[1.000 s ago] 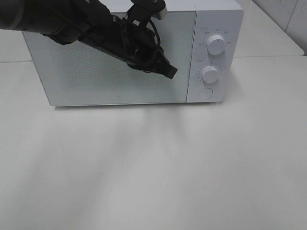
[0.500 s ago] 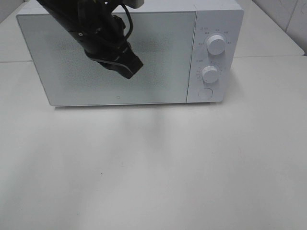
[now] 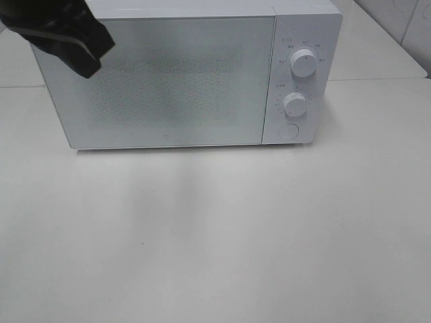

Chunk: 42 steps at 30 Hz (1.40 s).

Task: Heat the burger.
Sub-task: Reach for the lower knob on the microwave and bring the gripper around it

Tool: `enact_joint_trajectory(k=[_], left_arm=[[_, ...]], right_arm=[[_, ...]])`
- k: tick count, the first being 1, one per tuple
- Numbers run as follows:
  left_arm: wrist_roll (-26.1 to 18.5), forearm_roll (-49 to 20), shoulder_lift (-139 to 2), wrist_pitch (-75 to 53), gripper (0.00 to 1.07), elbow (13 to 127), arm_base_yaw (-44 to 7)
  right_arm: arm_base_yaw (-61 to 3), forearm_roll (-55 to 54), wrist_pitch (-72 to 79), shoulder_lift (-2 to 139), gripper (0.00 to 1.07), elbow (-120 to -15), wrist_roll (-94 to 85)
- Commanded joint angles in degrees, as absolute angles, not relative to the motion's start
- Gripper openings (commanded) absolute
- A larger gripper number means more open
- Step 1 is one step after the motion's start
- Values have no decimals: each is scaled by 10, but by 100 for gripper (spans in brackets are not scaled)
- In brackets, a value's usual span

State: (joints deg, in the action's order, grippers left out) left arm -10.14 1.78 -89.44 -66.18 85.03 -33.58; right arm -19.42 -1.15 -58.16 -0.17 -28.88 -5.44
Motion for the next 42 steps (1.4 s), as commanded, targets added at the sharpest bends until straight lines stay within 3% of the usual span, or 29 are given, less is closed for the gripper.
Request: enact_joint_trajectory(k=[1,4,7,8,10,15,17,22,24,36,42], left_arm=[[-73,19,-836,-680,0,807,-314],[-68,18,-820,-680,0,791,-303],[-62,0,-752,-680,0,721,-239],[-62,0,-752,-680,0,721,-239],[-62,-12,-672,-680,0,638,-175],[-62,-12,-608,-680,0,586,-138],[-52,-10,-498,-680,0,513,-107],[-52,-10,-423,-683,0,474,-101],[-52,-13,-306,-699,0,430,-101],[-52,-13,-53,-725,0,390,-101],[-53,-17,13,-732,0,372,-101]], right_arm=[[-192,-15,-573,-18,72,-289,-59],[-192,-15,-572,-18,72,-289,-59],[-192,-15,-572,-18,72,-289,-59],[-192,-15,-572,-18,72,-289,-59],[-192,-15,-572,-18,72,-289,-59],[-192,-15,-572,-18,72,-289,-59],[-192,-15,-572,-18,72,-289,-59],[-192,-15,-572,-18,72,-289,-59],[-192,-15,-572,-18,72,-289,-59],[-185,-15,-572,-18,72,-289,-58],[-119,-15,-572,-18,72,-289,-58]])
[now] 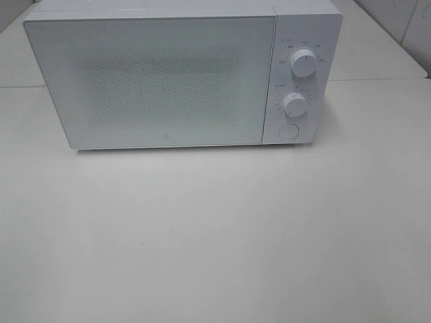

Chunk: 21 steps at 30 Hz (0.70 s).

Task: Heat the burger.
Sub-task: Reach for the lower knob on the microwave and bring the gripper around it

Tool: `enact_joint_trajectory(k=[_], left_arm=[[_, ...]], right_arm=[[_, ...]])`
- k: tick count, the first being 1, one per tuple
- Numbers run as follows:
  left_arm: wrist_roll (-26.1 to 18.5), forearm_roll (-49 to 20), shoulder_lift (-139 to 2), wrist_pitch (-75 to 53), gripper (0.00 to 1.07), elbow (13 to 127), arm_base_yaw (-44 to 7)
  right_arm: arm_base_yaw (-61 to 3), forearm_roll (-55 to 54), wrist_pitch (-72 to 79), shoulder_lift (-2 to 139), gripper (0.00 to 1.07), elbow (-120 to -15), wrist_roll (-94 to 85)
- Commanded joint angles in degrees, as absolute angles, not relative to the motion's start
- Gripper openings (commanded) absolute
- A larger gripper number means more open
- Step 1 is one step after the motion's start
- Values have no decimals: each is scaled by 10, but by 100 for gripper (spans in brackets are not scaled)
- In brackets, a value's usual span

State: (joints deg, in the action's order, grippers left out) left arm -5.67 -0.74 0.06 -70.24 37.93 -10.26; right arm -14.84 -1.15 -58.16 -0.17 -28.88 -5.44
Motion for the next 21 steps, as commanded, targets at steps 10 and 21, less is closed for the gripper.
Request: enact_joint_trajectory(k=[10,21], left_arm=[[-56,-35,15,-714,0,313,-101],[-108,-37,15,-666,0,312,-101]], right_arm=[[-26,-15,-572,-18,72,-289,-58],[-17,-15,-572,-18,72,-289,-59]])
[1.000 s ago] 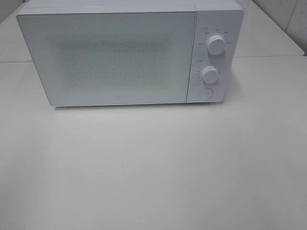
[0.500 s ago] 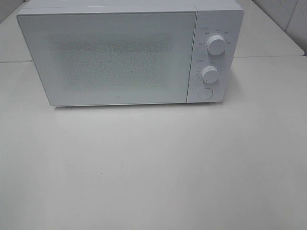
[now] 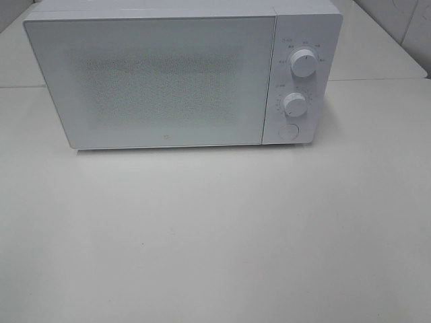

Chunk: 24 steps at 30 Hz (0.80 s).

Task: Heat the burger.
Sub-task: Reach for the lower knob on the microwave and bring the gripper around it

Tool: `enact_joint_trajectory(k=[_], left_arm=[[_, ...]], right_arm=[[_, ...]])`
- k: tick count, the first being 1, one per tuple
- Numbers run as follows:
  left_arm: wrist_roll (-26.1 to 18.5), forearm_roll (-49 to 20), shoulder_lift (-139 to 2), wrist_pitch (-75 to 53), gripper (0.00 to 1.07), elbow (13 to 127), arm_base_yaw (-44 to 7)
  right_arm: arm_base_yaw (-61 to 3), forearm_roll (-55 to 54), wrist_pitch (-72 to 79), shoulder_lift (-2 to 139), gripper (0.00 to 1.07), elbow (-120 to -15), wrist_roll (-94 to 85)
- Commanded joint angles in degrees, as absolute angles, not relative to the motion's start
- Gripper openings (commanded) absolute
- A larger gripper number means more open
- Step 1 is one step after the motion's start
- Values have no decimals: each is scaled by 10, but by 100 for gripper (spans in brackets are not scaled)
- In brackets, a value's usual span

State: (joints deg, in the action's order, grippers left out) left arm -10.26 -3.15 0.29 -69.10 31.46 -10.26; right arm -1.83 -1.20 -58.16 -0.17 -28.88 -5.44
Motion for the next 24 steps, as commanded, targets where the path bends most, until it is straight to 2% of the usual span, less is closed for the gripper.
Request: enact_joint_trajectory(k=[1,7,24], left_arm=[[-108,-37,15,-666,0,312,-101],[-108,-43,15,-602,0,289,-101],[-105,-42,14,-596,0,285,-101]], right_arm=[[-17,-15,-572,-18,72,-289,-59],[-17,-15,-572,-18,72,-289,-59],[-17,-15,-570,-18,72,-290,-55]])
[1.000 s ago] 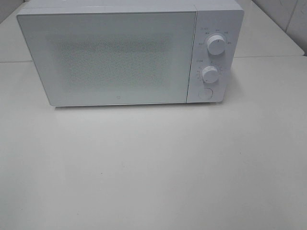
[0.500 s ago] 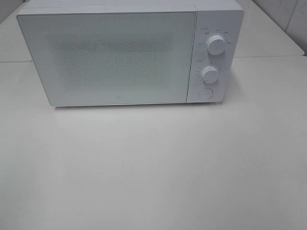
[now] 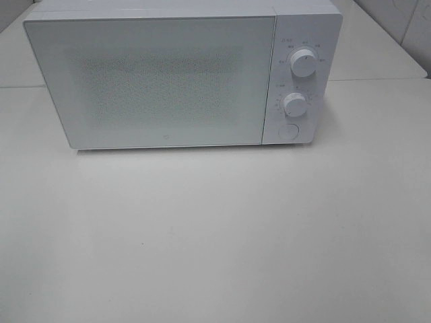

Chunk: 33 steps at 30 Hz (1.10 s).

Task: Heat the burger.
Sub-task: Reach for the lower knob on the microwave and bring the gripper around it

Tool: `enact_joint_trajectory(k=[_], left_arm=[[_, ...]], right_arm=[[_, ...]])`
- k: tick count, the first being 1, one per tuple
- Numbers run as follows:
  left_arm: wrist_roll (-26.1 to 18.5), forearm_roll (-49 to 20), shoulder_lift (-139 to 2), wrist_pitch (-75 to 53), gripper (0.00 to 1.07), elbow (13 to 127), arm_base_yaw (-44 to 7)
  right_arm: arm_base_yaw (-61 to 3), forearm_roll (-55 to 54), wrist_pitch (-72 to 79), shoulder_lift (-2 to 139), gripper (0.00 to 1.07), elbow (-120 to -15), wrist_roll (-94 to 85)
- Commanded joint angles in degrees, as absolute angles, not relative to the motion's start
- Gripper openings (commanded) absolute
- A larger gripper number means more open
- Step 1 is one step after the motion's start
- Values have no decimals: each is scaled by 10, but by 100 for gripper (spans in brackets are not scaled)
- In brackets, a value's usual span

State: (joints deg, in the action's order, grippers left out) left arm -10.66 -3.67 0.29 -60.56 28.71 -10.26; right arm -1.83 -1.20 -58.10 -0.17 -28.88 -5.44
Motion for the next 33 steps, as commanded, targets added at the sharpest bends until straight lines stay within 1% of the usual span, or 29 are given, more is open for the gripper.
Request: enact_joint_trajectory(k=[1,5,9,12,13,14,16,17,18,19,20,28,33], left_arm=[[-105,-42,14,-596,0,285,-101],[-105,-42,14,-596,0,285,-101],[-105,-42,14,-596,0,285,-101],[-105,-42,14,-596,0,285,-101],[-105,-42,14,-596,0,285,-101],[-105,-42,14,-596,0,285,-101],[-105,-42,14,-596,0,285,-101],[-105,-42,14,-596,0,285,-101],[-101,-42,14,-596,0,285,-101],[-101,-42,14,-596,0,285,-101],[-99,-43,14,-596,0,285,-101],[-99,-47,14,-596,0,285,-101],[-99,-47,14,-596,0,285,-101]], right_arm=[[-17,-15,-570,-18,72,-290,-55],[-17,-15,-553,-8,72,-297,-52],[-17,-15,-479,62,71,-302,-52],[-17,-15,-460,77,71,-299,-52],[-23,-14,-415,100,71,-290,-52],[-23,-14,-415,100,71,-290,-52],[-28,-15,-313,148,71,-271,-53],[-28,-15,-313,148,71,-271,-53],[-28,-15,-267,173,71,-264,-53],[-28,-15,-267,173,71,-264,-53],[-28,-15,-228,203,71,-259,-53],[-28,-15,-143,305,71,-259,-52],[-28,-17,-69,400,71,-259,-52]])
